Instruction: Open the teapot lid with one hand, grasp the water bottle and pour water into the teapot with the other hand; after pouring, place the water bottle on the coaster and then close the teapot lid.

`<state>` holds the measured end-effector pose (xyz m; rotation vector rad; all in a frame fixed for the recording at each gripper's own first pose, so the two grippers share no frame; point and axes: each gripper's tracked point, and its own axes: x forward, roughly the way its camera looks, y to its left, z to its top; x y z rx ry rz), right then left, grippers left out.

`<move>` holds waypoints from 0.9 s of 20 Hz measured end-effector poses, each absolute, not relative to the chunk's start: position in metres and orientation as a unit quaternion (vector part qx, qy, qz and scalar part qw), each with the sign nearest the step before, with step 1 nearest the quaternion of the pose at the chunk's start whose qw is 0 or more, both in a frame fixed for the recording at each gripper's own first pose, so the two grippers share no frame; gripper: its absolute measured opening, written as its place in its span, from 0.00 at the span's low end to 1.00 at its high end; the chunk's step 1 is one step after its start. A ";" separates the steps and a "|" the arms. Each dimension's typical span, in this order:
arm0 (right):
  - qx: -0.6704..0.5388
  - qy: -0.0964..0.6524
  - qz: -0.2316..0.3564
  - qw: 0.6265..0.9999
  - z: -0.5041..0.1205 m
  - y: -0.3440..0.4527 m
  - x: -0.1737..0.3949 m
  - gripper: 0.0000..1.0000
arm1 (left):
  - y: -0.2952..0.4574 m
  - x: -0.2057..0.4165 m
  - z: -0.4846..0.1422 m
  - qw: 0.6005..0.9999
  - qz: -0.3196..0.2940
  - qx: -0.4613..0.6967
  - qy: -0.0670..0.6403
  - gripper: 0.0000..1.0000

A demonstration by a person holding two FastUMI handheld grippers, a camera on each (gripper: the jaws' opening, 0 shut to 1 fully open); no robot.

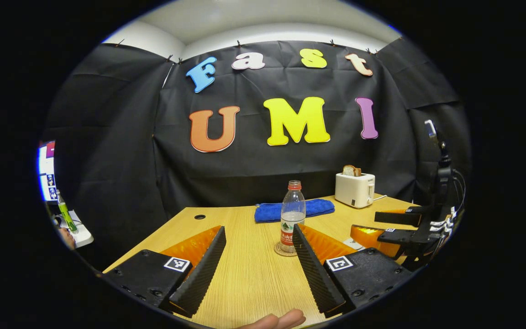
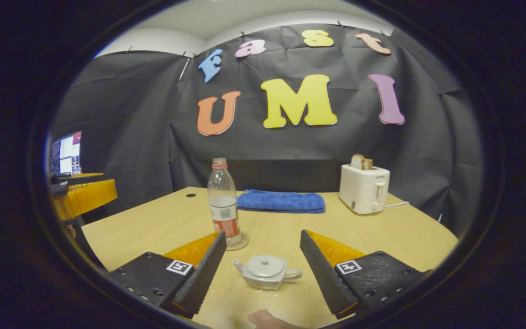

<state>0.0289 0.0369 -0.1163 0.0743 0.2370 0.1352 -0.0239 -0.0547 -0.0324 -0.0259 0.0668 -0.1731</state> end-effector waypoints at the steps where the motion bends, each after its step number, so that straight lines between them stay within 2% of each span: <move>1: 0.033 0.118 0.057 0.991 -0.111 0.033 0.024 0.96 | -0.055 -0.025 -0.032 0.996 -0.084 -0.009 0.033 0.92; 11: 0.029 0.087 -0.009 0.996 -0.047 -0.030 -0.014 0.97 | -0.062 -0.029 -0.036 0.997 -0.069 -0.011 0.045 0.92; 18: 0.013 0.062 0.006 0.998 -0.039 -0.046 -0.049 0.98 | -0.078 -0.032 -0.039 0.997 -0.067 0.000 0.041 0.90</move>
